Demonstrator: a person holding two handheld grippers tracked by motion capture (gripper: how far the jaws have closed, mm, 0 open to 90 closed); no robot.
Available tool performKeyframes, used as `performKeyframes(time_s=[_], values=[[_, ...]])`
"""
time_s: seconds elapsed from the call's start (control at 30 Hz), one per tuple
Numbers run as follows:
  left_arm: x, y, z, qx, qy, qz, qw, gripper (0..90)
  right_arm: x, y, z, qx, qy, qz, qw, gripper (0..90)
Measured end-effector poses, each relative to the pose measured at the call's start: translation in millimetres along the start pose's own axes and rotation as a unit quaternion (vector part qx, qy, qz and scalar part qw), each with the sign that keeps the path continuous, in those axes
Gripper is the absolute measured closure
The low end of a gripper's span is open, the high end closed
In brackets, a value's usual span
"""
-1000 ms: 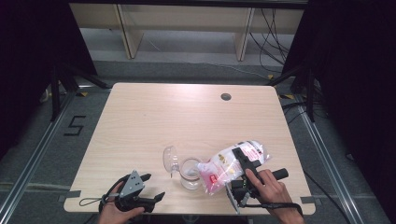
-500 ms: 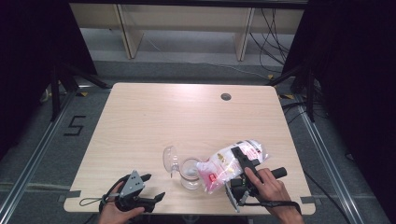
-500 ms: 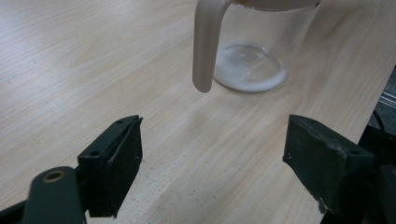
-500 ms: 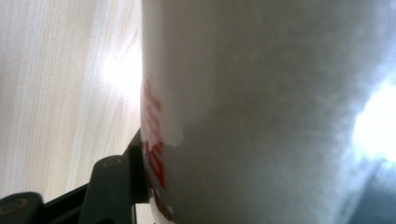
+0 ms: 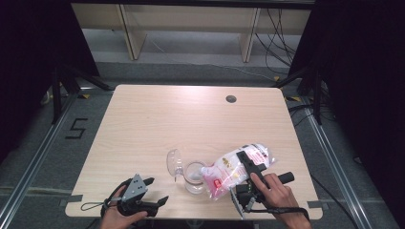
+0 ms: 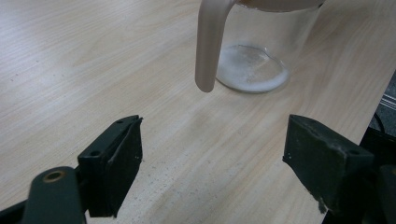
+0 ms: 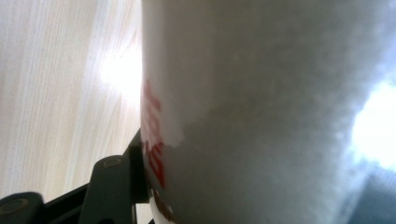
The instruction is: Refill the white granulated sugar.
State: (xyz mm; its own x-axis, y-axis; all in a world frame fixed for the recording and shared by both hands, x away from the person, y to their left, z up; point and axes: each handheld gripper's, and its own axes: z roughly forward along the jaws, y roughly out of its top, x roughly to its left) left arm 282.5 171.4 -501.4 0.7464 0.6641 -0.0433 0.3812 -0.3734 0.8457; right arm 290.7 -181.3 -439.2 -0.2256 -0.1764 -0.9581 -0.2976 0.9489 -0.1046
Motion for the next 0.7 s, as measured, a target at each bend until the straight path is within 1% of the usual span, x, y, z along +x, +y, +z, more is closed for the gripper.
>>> performKeyframes(time_s=[0.03, 0.07, 0.1, 0.13, 0.17, 0.2, 0.27, 0.3, 0.33, 0.37, 0.4, 0.43, 0.47, 0.5, 0.53, 0.57, 0.63, 0.67, 0.7], values=[[0.0, 0.0, 0.0, 0.000, 0.000, 0.000, 1.0000, 19.1, -1.7, 2.3, -0.2, 0.000, 0.004, -0.013, 0.9999, 43.4], [0.0, 0.0, 0.1, 0.001, 0.000, 0.000, 1.0000, 19.1, -1.7, 2.3, -0.2, 0.000, 0.004, -0.013, 0.9999, 43.4], [0.2, 0.1, 0.1, 0.001, -0.001, 0.000, 1.0000, 19.1, -3.9, 3.8, 0.9, -0.008, 0.001, -0.028, 0.9996, 43.4], [-0.5, -0.2, 0.2, 0.001, 0.000, -0.005, 1.0000, 19.1, -3.9, 3.8, 0.9, -0.008, 0.001, -0.028, 0.9996, 43.4], [-1.8, -0.5, 0.4, 0.001, -0.002, -0.015, 0.9999, 19.1, -0.9, 3.6, 1.4, -0.007, 0.000, -0.009, 0.9999, 43.5], [-1.9, -0.5, 0.4, 0.001, -0.002, -0.015, 0.9999, 19.1, -2.8, 4.3, 2.4, -0.011, -0.004, -0.019, 0.9998, 43.5], [-2.0, -0.4, 0.5, 0.001, -0.002, -0.015, 0.9999, 19.1, -2.4, 4.2, 3.6, -0.008, -0.001, -0.015, 0.9999, 43.5], [-2.1, -0.5, 0.5, 0.001, -0.003, -0.015, 0.9999, 19.1, -2.8, 4.2, 3.4, 0.006, 0.004, -0.011, 0.9999, 43.5], [-2.1, -0.5, 0.5, 0.001, -0.003, -0.015, 0.9999, 19.1, -2.8, 4.2, 3.4, 0.006, 0.004, -0.011, 0.9999, 43.5], [-2.0, -0.4, 0.2, 0.001, -0.004, -0.015, 0.9999, 19.1, -1.8, 2.5, 4.1, 0.008, 0.003, 0.000, 1.0000, 43.5], [-2.0, -0.4, 0.2, 0.001, -0.004, -0.015, 0.9999, 19.1, -1.8, 2.5, 4.1, 0.008, 0.003, 0.000, 1.0000, 43.5], [-2.0, -0.4, 0.1, 0.001, -0.004, -0.015, 0.9999, 19.1, -3.6, 0.6, 4.6, 0.002, 0.001, -0.010, 1.0000, 43.5], [-1.8, -0.4, 0.0, 0.001, -0.004, -0.015, 0.9999, 19.1, -3.6, 0.6, 4.6, 0.002, 0.001, -0.010, 1.0000, 43.5], [0.3, 0.2, -0.5, 0.001, -0.004, 0.001, 1.0000, 19.1, -2.5, -1.1, 2.8, 0.008, -0.001, -0.004, 1.0000, 43.6], [0.3, 0.2, -0.5, 0.001, -0.004, 0.001, 1.0000, 19.1, -2.5, -1.1, 2.8, 0.008, -0.001, -0.004, 1.0000, 43.6], [-1.4, -0.4, -0.5, 0.003, -0.002, -0.012, 0.9999, 19.1, -1.8, -1.8, 0.9, 0.011, -0.001, -0.006, 0.9999, 43.6], [-1.0, -0.3, -0.5, 0.004, -0.001, -0.011, 0.9999, 19.1, -0.2, -1.7, -0.3, 0.016, 0.002, -0.002, 0.9999, 43.6], [-1.1, -0.2, -0.4, 0.004, -0.002, -0.011, 0.9999, 19.1, 0.2, -1.7, 0.0, 0.010, -0.001, -0.006, 0.9999, 43.6], [-1.1, -0.3, -0.4, 0.004, -0.002, -0.010, 0.9999, 19.1, 1.9, -0.9, -0.8, 0.010, 0.001, 0.000, 1.0000, 43.6]])
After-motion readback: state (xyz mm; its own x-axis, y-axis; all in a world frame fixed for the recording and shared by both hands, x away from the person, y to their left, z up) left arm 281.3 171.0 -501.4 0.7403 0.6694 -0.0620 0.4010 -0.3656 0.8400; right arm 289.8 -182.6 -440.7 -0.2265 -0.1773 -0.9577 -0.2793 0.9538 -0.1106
